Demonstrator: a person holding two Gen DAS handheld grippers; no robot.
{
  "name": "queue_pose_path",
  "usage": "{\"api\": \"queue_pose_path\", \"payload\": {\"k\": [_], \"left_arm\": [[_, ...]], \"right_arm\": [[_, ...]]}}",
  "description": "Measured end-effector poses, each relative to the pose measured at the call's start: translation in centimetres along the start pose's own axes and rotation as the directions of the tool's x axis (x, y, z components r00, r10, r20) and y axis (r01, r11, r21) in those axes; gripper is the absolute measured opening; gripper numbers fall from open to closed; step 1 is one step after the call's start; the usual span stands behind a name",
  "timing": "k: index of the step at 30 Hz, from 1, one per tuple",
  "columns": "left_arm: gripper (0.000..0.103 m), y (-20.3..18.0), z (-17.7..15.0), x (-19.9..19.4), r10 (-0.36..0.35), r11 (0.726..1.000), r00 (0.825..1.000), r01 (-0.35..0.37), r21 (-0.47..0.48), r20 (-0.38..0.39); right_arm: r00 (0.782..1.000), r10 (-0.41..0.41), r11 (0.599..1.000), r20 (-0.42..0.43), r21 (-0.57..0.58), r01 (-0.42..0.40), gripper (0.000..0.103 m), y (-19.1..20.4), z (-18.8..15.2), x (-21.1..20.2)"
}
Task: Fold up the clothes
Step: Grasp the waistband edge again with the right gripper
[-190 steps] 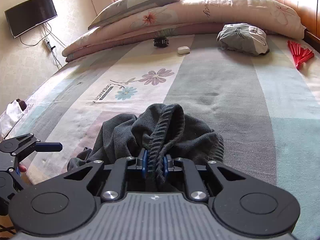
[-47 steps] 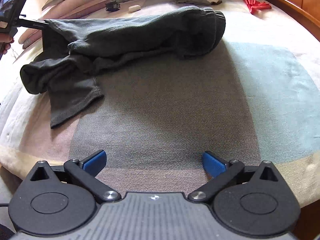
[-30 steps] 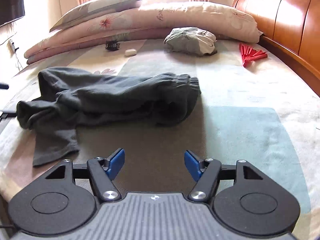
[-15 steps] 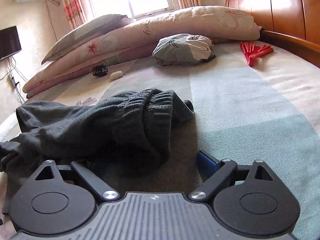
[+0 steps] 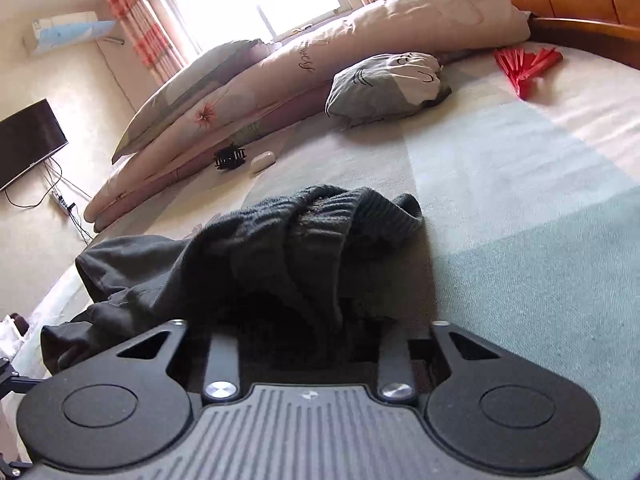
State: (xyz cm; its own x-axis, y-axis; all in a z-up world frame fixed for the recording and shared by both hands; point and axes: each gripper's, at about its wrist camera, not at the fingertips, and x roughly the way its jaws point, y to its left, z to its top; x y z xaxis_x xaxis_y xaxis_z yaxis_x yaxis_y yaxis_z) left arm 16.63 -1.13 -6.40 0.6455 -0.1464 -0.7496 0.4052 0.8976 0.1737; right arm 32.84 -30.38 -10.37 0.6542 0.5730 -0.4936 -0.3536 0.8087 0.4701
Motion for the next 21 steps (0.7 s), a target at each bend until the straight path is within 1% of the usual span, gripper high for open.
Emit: {"api": "queue_pose_path", "payload": {"k": [2,6,9,14,17,21], "left_arm": [[0.102,-0.1,0.1,-0.2,0.002,1.0,1.0,-0.002,0.002,0.007],[0.102,-0.3,0.3,-0.7,-0.002,1.0,1.0,0.002,-0.002,0.021],[0.102,-0.5,0.1,-1.1,0.0,1.0,1.0,-0.001,0.007,0.029],[0.102,-0.5,-0.3,-1.8,0.004,1.0,0.999,-0.004,-0.003,0.035],[0.102,-0.4,-0.5,-2.4,0.003,1.0,0.999,-0.003,-0.01,0.048],[0.102,-0.4,-0.7,-3.2,0.005,1.0,0.998,-0.005,0.004,0.065]], "right_arm": [[1.0,0.011,1.0,-0.011,-0.007,-0.011,0.011,0.4,0.0,-1.1],[0.999,0.007,0.998,-0.036,-0.06,-0.009,0.011,1.6,0.3,-4.0],[0.998,-0.001,0.995,-0.056,-0.1,-0.005,0.01,2.3,0.5,-7.0],[0.995,-0.022,0.993,-0.098,-0.117,0.01,0.01,2.1,1.0,-10.8],[0.988,-0.036,0.994,-0.15,-0.105,0.02,0.01,1.7,0.4,-11.3],[0.974,-0.053,0.996,-0.221,-0.088,0.034,0.011,1.2,-0.5,-12.0]]}}
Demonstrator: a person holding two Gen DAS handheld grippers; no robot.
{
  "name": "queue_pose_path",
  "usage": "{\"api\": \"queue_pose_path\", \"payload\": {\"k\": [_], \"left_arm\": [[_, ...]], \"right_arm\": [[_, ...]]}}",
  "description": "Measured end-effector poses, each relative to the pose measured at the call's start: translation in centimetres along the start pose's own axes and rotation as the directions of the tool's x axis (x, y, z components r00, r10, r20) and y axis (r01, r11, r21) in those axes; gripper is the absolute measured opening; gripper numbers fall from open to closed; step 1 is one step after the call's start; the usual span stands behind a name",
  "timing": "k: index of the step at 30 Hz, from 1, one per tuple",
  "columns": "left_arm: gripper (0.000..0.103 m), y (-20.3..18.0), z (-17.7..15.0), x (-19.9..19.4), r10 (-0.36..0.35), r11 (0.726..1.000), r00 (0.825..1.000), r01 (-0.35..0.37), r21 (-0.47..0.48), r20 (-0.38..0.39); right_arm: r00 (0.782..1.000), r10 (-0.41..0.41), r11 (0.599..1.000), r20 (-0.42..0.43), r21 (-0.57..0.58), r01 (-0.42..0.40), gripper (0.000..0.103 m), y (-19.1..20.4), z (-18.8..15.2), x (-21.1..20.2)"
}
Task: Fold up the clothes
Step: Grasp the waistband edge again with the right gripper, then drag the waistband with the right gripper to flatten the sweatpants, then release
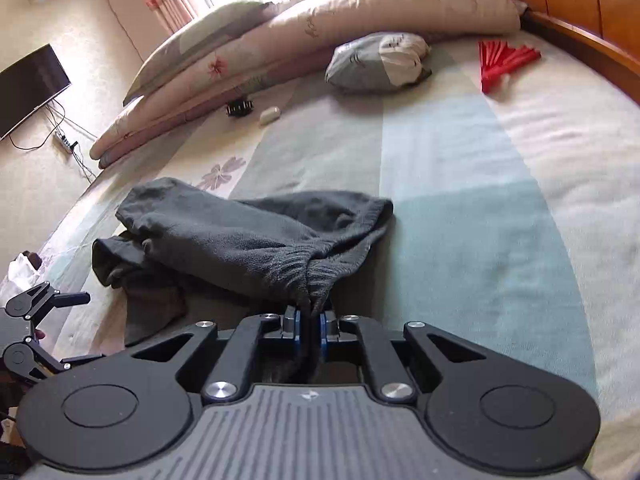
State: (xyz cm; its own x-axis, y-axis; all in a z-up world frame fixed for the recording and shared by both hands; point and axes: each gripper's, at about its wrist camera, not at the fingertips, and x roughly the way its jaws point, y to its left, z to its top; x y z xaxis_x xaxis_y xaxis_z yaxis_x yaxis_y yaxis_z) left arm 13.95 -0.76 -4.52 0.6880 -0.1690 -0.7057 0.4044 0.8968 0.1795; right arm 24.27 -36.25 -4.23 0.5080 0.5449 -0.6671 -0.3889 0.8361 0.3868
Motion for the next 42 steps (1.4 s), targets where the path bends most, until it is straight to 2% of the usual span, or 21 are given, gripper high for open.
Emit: {"api": "queue_pose_path", "payload": {"k": [4,5,8,11,16,21,24,26,28,29,30,34,38,42], "left_arm": [[0.102,0.1,-0.2,-0.3,0.012,1.0,1.0,-0.012,0.006,0.0],[0.102,0.2,-0.3,-0.3,0.012,1.0,1.0,-0.012,0.004,-0.001],[0.102,0.2,-0.2,-0.2,0.011,1.0,1.0,-0.012,0.004,0.001],[0.102,0.1,0.2,0.0,0.011,1.0,1.0,-0.012,0.003,0.009],[0.102,-0.3,0.7,0.3,0.009,1.0,1.0,-0.009,-0.017,0.02],[0.102,0.0,0.6,1.1,0.012,0.999,1.0,-0.012,-0.043,0.006],[0.102,0.4,0.4,1.7,0.012,0.998,1.0,-0.012,-0.056,-0.008],[0.102,0.6,0.4,2.4,0.025,0.998,0.999,-0.027,-0.051,-0.025],[0.102,0.7,0.5,2.9,0.046,0.998,0.999,-0.047,-0.045,-0.026],[0.102,0.8,0.6,3.0,0.052,0.997,0.998,-0.053,-0.049,-0.023],[0.102,1.0,0.7,3.0,0.049,0.997,0.999,-0.05,-0.056,-0.019],[0.102,1.5,1.0,3.0,0.041,0.997,0.999,-0.041,-0.064,-0.004],[0.102,1.8,1.2,3.2,0.051,0.997,0.999,-0.05,-0.055,0.0],[0.102,2.0,1.3,3.4,0.05,0.997,0.999,-0.05,-0.065,-0.003]], "right_arm": [[0.997,-0.01,1.0,-0.074,0.019,0.011,0.018,-0.5,-1.0,-0.4],[0.996,-0.012,1.0,-0.092,0.023,0.014,0.026,-0.6,-1.3,-0.5],[1.0,0.012,0.997,-0.024,0.081,-0.01,0.034,-1.4,-0.7,-1.9],[1.0,0.01,0.99,0.023,0.141,-0.013,0.046,-2.6,1.2,-1.5],[0.997,0.061,0.964,0.043,0.257,-0.07,0.066,-5.0,4.7,3.1],[0.997,0.029,0.949,-0.067,0.316,-0.006,0.067,-6.7,6.0,9.1],[0.997,0.066,0.954,-0.04,0.297,-0.052,0.075,-6.1,6.5,10.2],[0.998,0.046,0.969,-0.044,0.244,-0.034,0.074,-5.3,6.9,10.9],[0.999,-0.008,0.986,-0.048,0.167,0.016,0.055,-4.4,7.3,11.7],[0.998,-0.039,0.989,-0.05,0.14,0.046,0.019,-4.2,7.7,12.0],[0.996,-0.071,0.99,-0.053,0.115,0.077,0.011,-4.1,8.1,12.3],[0.984,-0.176,0.984,-0.001,0.039,0.176,0.01,-4.0,10.2,12.8],[0.974,-0.219,0.975,0.054,0.043,0.217,0.01,-5.0,13.3,13.4],[0.954,-0.29,0.957,0.078,0.049,0.287,0.01,-6.5,16.3,14.6]]}}
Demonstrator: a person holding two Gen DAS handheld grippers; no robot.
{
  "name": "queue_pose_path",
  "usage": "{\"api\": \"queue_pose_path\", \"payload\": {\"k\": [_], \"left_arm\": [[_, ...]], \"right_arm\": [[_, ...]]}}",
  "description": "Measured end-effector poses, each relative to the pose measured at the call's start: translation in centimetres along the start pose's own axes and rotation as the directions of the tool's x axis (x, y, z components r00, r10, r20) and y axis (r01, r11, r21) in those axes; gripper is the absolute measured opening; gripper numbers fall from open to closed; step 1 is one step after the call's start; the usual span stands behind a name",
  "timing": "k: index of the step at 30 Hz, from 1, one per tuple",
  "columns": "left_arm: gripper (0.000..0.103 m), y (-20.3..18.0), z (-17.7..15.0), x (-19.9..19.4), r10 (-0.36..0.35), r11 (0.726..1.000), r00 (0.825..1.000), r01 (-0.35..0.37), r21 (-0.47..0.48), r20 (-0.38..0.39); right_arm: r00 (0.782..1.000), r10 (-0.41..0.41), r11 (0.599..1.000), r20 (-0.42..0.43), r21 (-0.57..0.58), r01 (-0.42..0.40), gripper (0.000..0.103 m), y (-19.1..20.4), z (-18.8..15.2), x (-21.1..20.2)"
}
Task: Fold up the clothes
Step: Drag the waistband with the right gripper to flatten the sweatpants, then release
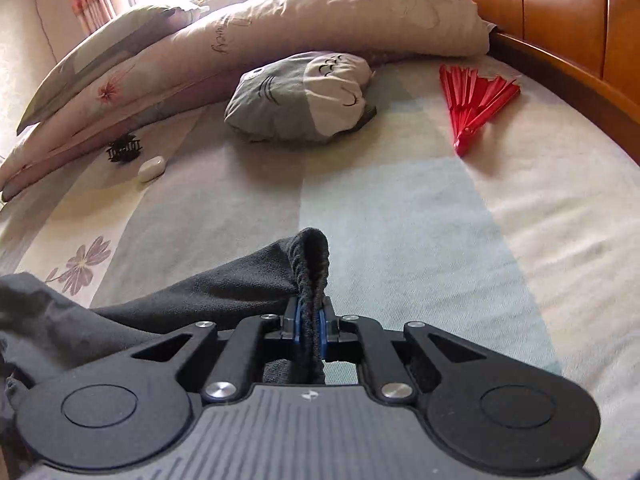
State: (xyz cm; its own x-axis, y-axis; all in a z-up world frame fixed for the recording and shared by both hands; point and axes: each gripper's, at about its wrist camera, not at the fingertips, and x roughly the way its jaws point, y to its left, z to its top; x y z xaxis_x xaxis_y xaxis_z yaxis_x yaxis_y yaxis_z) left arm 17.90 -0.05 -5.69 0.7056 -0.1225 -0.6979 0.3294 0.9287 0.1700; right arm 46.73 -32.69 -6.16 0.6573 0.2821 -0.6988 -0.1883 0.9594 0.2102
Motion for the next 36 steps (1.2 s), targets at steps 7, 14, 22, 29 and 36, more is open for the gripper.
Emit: {"api": "queue_pose_path", "payload": {"k": [7,14,22,29,36], "left_arm": [[0.102,0.6,0.4,0.7,0.008,1.0,1.0,-0.008,-0.022,-0.002],[0.102,0.4,0.0,0.5,0.001,1.0,1.0,-0.001,-0.012,-0.008],[0.102,-0.6,-0.6,-0.3,-0.037,0.999,0.999,0.036,-0.039,-0.028],[0.102,-2.4,-2.1,0.6,-0.143,0.988,0.988,0.139,-0.068,-0.059],[0.102,-3.2,-3.6,2.5,-0.145,0.986,0.986,0.139,-0.089,-0.075]], "right_arm": [[0.993,-0.116,0.993,-0.011,-0.021,0.116,0.012,-0.6,3.0,4.0],[0.999,-0.049,0.996,-0.003,0.076,0.049,0.044,-1.2,0.6,0.0],[0.992,0.124,0.985,-0.037,0.126,-0.119,0.072,-0.1,-7.0,-9.8],[0.972,0.184,0.973,-0.149,0.165,-0.159,0.074,3.2,-16.3,-12.7],[0.972,0.208,0.959,-0.108,0.216,-0.181,0.083,4.2,-18.4,-13.2]]}}
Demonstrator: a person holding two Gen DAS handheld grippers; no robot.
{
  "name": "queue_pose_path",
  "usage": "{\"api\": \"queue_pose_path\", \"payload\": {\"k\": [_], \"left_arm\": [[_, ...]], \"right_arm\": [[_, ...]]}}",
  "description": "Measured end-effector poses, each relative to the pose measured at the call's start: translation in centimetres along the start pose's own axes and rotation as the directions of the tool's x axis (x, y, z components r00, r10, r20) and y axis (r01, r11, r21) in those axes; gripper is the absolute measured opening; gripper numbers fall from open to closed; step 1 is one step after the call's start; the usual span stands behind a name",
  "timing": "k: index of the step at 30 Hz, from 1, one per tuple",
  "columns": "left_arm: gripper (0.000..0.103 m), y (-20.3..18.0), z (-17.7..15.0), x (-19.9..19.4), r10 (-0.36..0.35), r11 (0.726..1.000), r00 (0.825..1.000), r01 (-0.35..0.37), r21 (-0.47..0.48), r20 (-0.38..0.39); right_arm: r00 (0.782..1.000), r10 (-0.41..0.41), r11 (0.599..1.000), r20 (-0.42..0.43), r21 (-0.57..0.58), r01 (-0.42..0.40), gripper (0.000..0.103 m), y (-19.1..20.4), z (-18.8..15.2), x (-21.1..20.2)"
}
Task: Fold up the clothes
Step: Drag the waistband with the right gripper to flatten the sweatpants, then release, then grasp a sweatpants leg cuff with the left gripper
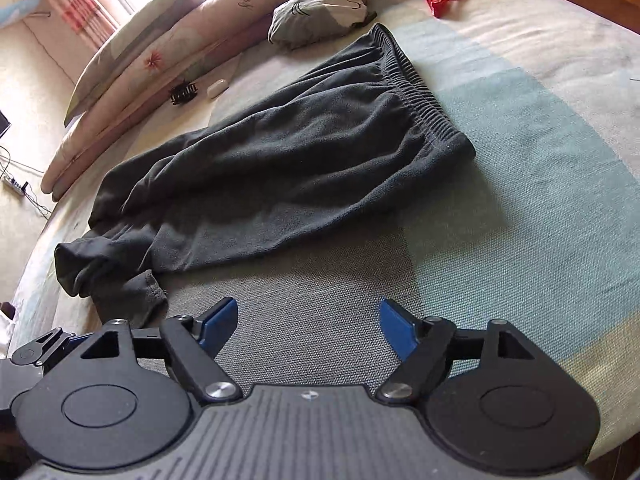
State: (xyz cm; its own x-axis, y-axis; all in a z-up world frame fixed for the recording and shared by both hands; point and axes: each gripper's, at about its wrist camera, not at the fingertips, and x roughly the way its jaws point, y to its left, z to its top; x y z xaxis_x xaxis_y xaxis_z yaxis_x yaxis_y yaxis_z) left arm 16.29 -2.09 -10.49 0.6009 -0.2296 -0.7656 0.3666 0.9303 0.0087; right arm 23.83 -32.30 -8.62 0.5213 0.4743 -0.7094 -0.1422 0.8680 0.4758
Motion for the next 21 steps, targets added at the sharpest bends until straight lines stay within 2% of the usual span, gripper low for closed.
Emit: {"api": "queue_pose_path", "payload": {"k": [3,6,9,12,15,19,21], "left_arm": [[0.102,0.1,-0.3,0.0,-0.005,1.0,1.0,0.005,0.009,0.011],[0.102,0.5,0.2,-0.2,0.002,1.0,0.999,-0.001,0.018,-0.041],[0.102,1.9,0.3,-0.8,0.063,0.997,0.996,-0.065,-0.038,-0.057],[0.102,4.5,-0.1,-1.0,0.08,0.987,0.995,-0.087,-0.138,-0.055],[0.102,6.5,0.1,-0.3,0.024,0.955,0.997,-0.045,-0.294,-0.073],[0.102,6.7,1.1,0.6,0.006,0.943,0.999,-0.018,-0.331,-0.037],[0.102,6.4,1.6,0.9,-0.03,0.941,1.0,0.026,-0.337,-0.008]], "right_arm": [[1.0,0.014,1.0,0.017,0.022,-0.014,0.092,0.2,-0.9,0.0],[0.999,0.023,0.999,0.031,0.033,-0.024,0.098,0.4,-1.6,-0.1],[0.999,0.018,1.0,0.039,0.018,-0.019,0.103,0.6,-2.0,0.0],[0.999,0.013,1.0,0.047,0.003,-0.014,0.103,0.8,-2.3,0.0],[0.998,0.009,1.0,0.055,-0.012,-0.008,0.103,1.0,-2.6,0.0],[0.998,-0.002,0.999,0.06,-0.034,0.004,0.103,1.4,-2.8,0.1],[0.998,-0.011,0.999,0.059,-0.045,0.013,0.103,1.6,-2.9,0.1]]}}
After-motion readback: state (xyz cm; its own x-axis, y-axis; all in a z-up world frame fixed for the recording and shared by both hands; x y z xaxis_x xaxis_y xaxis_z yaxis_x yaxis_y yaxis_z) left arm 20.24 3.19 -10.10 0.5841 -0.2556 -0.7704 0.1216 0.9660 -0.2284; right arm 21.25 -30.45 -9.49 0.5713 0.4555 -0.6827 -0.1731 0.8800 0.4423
